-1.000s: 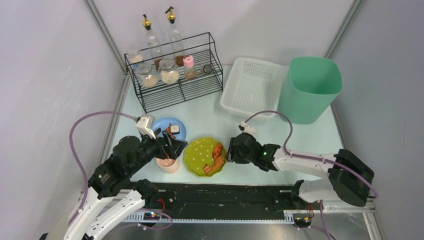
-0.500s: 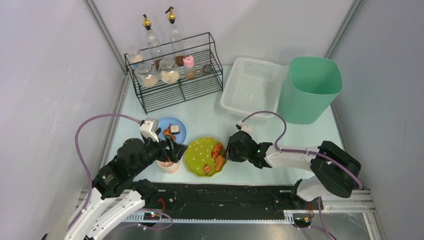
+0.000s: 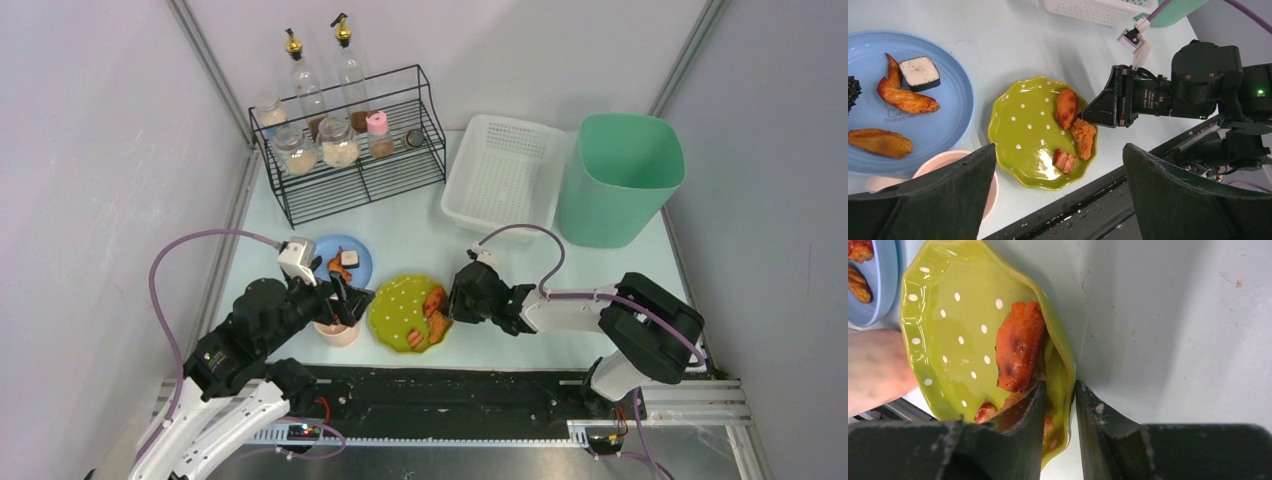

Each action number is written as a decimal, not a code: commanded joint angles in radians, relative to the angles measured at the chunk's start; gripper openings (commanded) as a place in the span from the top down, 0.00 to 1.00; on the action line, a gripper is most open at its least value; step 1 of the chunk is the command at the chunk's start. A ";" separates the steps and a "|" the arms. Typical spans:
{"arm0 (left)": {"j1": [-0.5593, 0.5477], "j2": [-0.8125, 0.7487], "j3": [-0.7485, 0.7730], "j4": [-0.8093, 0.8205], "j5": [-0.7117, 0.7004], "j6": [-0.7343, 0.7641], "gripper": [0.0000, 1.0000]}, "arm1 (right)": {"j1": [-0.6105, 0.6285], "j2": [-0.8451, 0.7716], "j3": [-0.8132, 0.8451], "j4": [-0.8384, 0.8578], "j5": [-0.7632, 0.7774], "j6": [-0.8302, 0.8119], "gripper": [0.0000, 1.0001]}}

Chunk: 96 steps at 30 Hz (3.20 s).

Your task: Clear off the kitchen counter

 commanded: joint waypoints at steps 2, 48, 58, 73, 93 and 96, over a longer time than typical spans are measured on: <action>-0.005 -0.001 -0.008 0.031 0.007 0.019 0.00 | -0.003 0.049 -0.001 0.053 -0.018 0.015 0.71; -0.006 -0.067 -0.016 0.031 -0.006 0.009 0.00 | -0.352 -0.541 0.375 -0.523 0.018 -0.221 1.00; -0.006 -0.068 -0.016 0.031 -0.004 0.008 0.00 | -0.559 -0.500 0.547 -0.585 -0.029 -0.242 1.00; -0.005 -0.060 -0.016 0.031 0.000 0.008 0.00 | -0.858 -0.405 0.775 -0.621 -0.072 -0.221 1.00; -0.006 -0.074 -0.017 0.030 0.012 0.008 0.00 | -1.156 -0.267 1.048 -0.723 0.063 -0.225 1.00; -0.007 -0.075 -0.017 0.032 0.015 0.009 0.00 | -1.185 -0.252 1.082 -0.737 0.087 -0.240 1.00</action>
